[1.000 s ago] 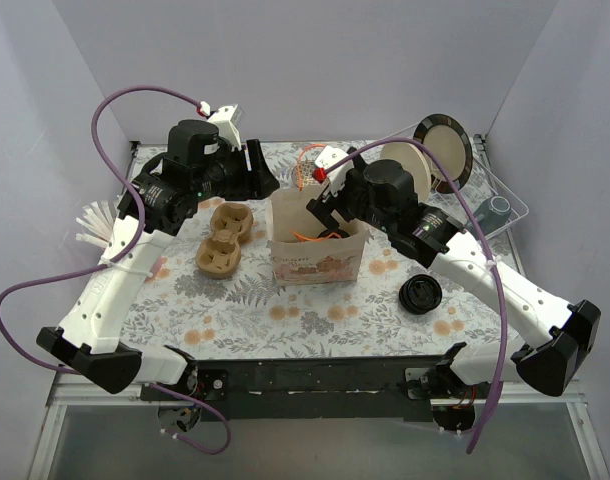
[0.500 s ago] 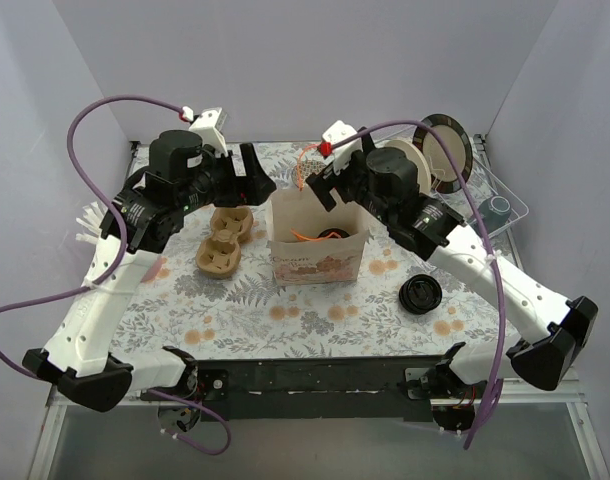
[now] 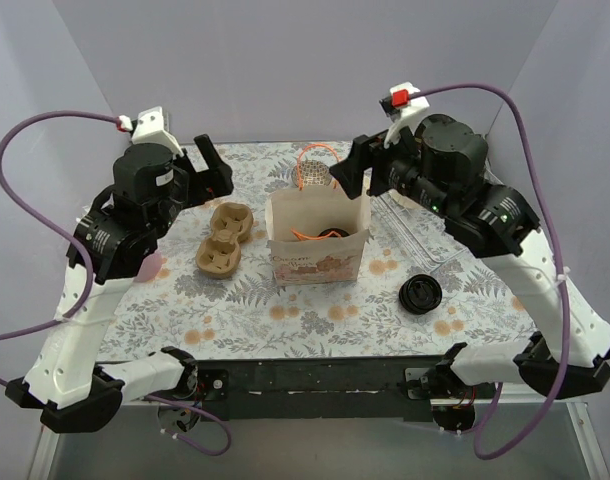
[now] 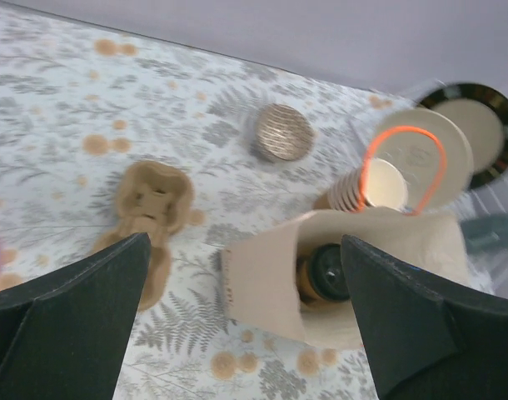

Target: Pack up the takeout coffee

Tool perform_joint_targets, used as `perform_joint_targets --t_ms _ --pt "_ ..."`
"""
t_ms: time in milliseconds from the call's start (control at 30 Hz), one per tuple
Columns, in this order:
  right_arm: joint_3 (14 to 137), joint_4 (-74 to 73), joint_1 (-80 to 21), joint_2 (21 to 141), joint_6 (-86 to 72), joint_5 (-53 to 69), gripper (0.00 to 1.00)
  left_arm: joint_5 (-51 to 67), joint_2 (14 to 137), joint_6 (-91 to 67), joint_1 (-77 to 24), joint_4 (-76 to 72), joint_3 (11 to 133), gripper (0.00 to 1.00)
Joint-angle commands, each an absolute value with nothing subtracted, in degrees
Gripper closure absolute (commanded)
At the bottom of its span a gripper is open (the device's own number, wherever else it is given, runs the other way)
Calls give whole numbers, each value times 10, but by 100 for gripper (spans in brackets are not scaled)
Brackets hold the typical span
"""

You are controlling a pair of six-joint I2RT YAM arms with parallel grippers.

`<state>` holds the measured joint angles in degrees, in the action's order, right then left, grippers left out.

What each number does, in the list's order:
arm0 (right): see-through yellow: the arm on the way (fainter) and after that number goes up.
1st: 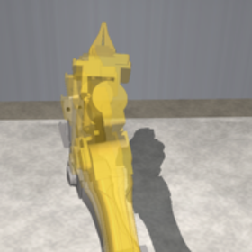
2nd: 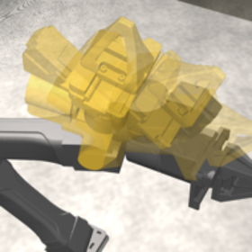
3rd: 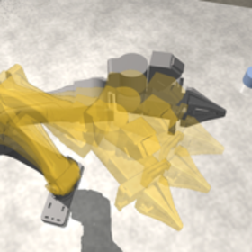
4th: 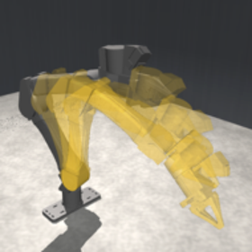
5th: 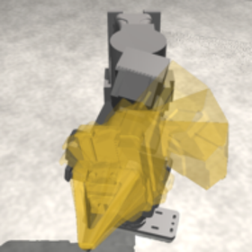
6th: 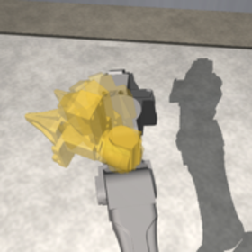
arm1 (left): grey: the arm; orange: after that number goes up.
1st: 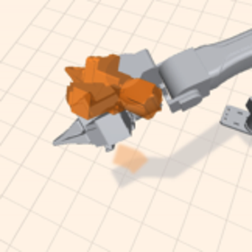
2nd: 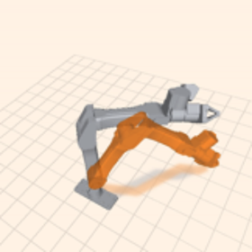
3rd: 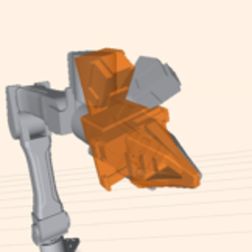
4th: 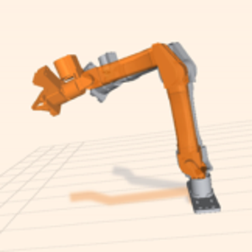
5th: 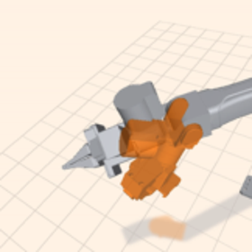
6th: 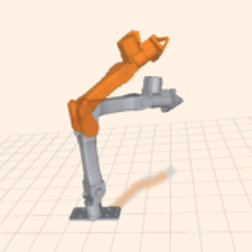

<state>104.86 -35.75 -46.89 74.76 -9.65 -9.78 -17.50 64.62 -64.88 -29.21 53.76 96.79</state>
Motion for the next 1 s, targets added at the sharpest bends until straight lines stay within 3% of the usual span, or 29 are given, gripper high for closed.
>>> perform_joint_targets --t_ms 0,167,267,500,667,967 --pt "993 -410 -467 676 -199 -30 31 -393 643 -657 -292 620 996 2" --pt "904 -400 -467 598 -207 46 46 -520 660 -694 -292 683 969 4" --pt "873 -396 -467 541 -193 64 49 -572 661 -697 -261 684 907 5" --pt "831 -415 -467 479 -153 53 49 -511 664 -636 -78 585 827 4" --pt "794 -424 -467 443 -163 52 49 -432 709 -613 21 508 833 6" --pt "738 -419 -468 395 -152 29 46 -385 795 -591 63 438 880 14"
